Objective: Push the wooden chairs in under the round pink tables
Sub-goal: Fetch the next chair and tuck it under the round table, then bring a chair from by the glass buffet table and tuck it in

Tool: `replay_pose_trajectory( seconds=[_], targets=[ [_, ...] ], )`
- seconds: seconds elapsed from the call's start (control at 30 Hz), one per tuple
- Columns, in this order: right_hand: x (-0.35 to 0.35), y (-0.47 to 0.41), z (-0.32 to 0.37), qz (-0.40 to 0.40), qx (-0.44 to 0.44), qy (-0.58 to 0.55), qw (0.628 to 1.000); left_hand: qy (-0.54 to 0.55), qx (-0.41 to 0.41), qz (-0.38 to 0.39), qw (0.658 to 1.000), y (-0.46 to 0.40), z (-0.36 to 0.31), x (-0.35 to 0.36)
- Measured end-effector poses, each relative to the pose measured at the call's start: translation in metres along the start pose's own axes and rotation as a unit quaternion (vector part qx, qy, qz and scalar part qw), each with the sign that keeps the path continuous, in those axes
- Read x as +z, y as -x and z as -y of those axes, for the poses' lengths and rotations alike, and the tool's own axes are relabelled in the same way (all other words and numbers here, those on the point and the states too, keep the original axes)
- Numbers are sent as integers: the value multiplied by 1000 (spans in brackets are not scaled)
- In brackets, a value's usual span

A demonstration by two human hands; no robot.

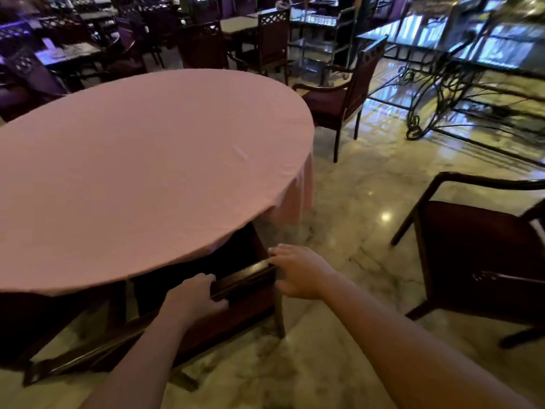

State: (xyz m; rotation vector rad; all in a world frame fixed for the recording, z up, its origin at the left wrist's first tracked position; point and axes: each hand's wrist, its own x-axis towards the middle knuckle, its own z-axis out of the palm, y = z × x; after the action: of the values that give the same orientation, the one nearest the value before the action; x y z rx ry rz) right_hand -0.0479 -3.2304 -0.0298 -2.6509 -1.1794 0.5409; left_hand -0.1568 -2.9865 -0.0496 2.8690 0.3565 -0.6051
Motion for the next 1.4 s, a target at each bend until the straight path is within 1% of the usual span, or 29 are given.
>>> replay_pose_trajectory(
  seconds=[0.07, 0.17, 0.23, 0.3, 0.33, 0.37, 0.47, 0.57, 0.67, 0.77, 0.83, 0.9, 0.97, 1.07, 1.13, 1.3, 1.4],
  targets=[
    [-6, 31, -27, -11, 49, -31, 998, 0, 27, -21, 999, -10, -40, -4],
    [-12, 89, -78, 8, 135, -47, 990, -7, 53, -75, 996, -22, -110, -9],
    [-12, 131, -116, 4, 186, -68, 980, -36, 47, -100, 993, -26, -157, -11],
    [-14, 176, -155, -1, 230, -89, 969, -70, 62, -118, 989, -29, -208, -11],
    [-16, 204, -176, 3, 256, -102, 961, -81, 86, -113, 987, -32, -240, -9],
    [-18, 225, -192, 2, 271, -116, 956, -71, 105, -88, 988, -33, -267, -7],
    [-22, 293, -242, -27, 325, -146, 934, -33, 160, 26, 986, -38, -361, 8],
    [-22, 363, -283, -60, 360, -155, 918, -40, 233, 73, 969, -54, -455, 41],
    [-17, 423, -315, -89, 407, -177, 891, -48, 289, 94, 952, -35, -542, 53],
    [-6, 476, -349, -131, 455, -192, 859, -58, 361, 121, 923, -2, -625, 50],
    [0, 506, -368, -146, 477, -206, 842, -74, 397, 118, 907, 6, -673, 55],
    [2, 531, -383, -161, 497, -223, 823, -75, 420, 123, 896, 6, -712, 62],
    [0, 558, -402, -165, 524, -230, 803, -69, 441, 146, 883, 3, -756, 71],
    [-7, 588, -433, -180, 535, -246, 788, -72, 468, 181, 862, 0, -814, 77],
    [-10, 606, -466, -192, 548, -256, 773, -68, 478, 192, 854, -10, -858, 83],
    [-40, 641, -559, -185, 580, -239, 757, -52, 507, 182, 841, -52, -974, 82],
    [-67, 655, -613, -179, 583, -216, 763, -33, 513, 164, 842, -77, -1034, 73]
  ],
)
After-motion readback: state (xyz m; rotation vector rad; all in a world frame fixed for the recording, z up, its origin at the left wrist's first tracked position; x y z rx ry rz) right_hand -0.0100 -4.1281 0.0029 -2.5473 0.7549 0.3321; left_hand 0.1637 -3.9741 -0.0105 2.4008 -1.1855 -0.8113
